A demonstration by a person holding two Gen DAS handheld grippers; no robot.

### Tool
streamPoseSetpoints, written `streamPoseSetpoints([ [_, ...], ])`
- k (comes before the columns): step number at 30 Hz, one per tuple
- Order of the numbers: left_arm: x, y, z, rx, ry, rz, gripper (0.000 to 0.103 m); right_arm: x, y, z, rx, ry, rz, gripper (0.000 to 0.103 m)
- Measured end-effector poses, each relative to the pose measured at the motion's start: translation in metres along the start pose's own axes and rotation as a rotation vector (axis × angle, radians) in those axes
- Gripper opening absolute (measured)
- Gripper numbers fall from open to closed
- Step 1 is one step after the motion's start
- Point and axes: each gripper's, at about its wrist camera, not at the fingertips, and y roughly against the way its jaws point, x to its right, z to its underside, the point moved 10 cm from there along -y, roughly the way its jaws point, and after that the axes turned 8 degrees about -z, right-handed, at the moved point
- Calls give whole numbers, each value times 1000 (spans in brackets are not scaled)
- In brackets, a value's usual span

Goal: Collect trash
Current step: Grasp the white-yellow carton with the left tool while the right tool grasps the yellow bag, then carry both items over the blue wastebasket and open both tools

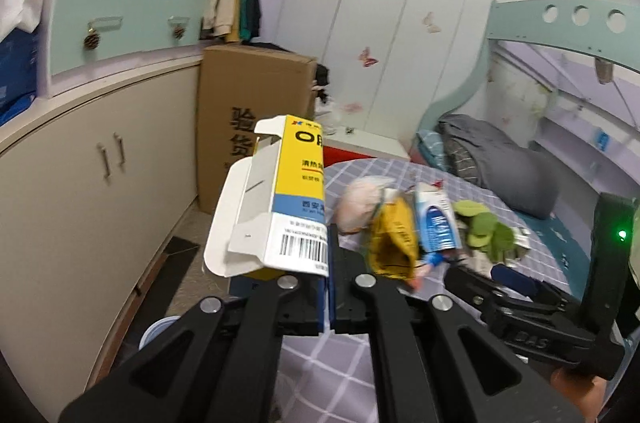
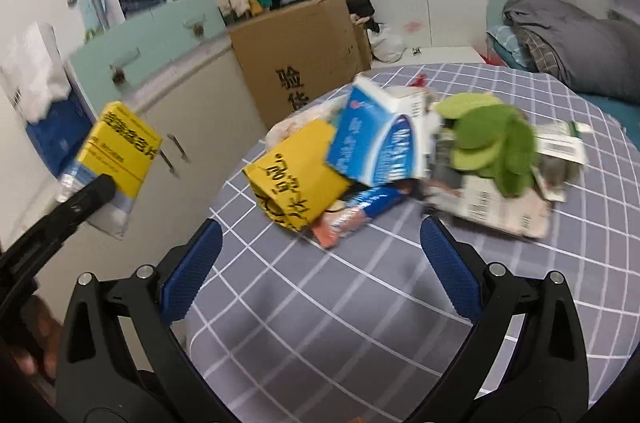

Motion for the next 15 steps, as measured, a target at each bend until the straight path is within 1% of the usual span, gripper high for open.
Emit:
streamPoseSetpoints([
  [2,-6,-8,3,-9,3,0,1,-5,-15,-1,-13,51,64,95],
  [4,-16,-15,8,-22,3,-3,1,-5,-28,-2,-26,96,151,83],
  [5,-20,-18,13,-27,5,-2,1,-4,-35,-4,-32,118,197,82],
  [6,-22,-20,17,-31,6,2,1,-4,-39,-4,-38,132,224,79],
  [8,-28,-24,22,-42,9,9,1,-5,-48,-6,-48,162,264,67],
  [10,-31,-28,25,-50,10,14,1,-7,-51,-8,-44,194,305,16],
  [13,-33,-32,27,-63,4,23,1,-11,-45,-10,-17,196,310,12],
  [14,-34,-32,28,-64,1,25,1,-12,-40,-11,1,185,298,11],
  [15,-35,-32,28,-64,-3,28,1,-14,-32,-13,23,173,280,6],
])
